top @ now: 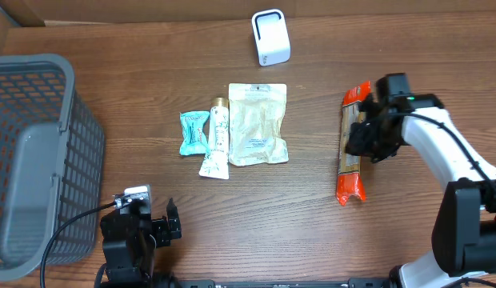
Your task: Scan the item barcode
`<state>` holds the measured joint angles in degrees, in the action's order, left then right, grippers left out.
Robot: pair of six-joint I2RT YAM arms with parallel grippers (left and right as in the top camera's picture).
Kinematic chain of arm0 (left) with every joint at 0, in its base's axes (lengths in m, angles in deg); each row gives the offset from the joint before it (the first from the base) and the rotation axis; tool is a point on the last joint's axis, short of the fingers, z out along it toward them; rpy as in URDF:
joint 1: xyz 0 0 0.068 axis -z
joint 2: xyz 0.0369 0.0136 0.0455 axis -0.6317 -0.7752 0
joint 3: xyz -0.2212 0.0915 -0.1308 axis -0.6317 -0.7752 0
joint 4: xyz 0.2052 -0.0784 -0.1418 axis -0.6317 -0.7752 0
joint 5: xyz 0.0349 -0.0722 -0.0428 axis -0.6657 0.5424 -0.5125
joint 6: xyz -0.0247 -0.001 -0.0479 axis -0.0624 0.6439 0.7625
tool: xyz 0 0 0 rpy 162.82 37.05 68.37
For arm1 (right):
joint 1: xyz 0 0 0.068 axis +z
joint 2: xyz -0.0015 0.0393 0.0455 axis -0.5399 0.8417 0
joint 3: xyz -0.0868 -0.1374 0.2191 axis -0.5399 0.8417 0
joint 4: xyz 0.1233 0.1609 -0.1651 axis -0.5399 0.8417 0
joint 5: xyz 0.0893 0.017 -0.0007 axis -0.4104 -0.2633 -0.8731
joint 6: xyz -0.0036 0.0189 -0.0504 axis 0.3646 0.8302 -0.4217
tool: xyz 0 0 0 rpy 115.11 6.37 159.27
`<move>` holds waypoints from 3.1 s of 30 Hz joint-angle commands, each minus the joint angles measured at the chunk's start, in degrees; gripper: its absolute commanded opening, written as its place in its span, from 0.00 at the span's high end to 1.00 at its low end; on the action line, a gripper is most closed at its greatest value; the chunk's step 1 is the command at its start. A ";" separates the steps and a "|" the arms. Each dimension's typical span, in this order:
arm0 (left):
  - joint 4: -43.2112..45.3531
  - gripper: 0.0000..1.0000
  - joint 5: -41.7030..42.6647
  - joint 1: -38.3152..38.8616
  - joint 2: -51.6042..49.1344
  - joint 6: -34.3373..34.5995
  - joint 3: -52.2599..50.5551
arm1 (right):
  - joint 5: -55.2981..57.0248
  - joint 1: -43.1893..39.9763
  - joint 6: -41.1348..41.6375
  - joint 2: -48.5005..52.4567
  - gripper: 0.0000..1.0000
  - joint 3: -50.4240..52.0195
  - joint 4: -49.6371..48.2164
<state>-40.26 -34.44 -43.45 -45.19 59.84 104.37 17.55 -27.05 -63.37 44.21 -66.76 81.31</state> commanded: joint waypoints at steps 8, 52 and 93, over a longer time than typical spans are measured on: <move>0.24 0.00 0.55 -0.31 0.24 -1.09 -0.09 | 0.92 -0.22 0.79 -1.16 0.20 -0.37 -2.14; 0.22 0.00 0.55 -0.31 0.24 -1.11 -0.09 | -25.55 -10.25 0.31 6.51 0.71 16.48 -25.68; 0.24 0.00 0.55 -0.31 0.24 -1.09 -0.09 | -29.90 -4.04 -6.51 13.31 0.69 16.37 -31.54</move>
<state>-40.22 -34.44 -43.45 -45.19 59.84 104.37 -18.80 -31.16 -70.54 54.81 -52.05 48.96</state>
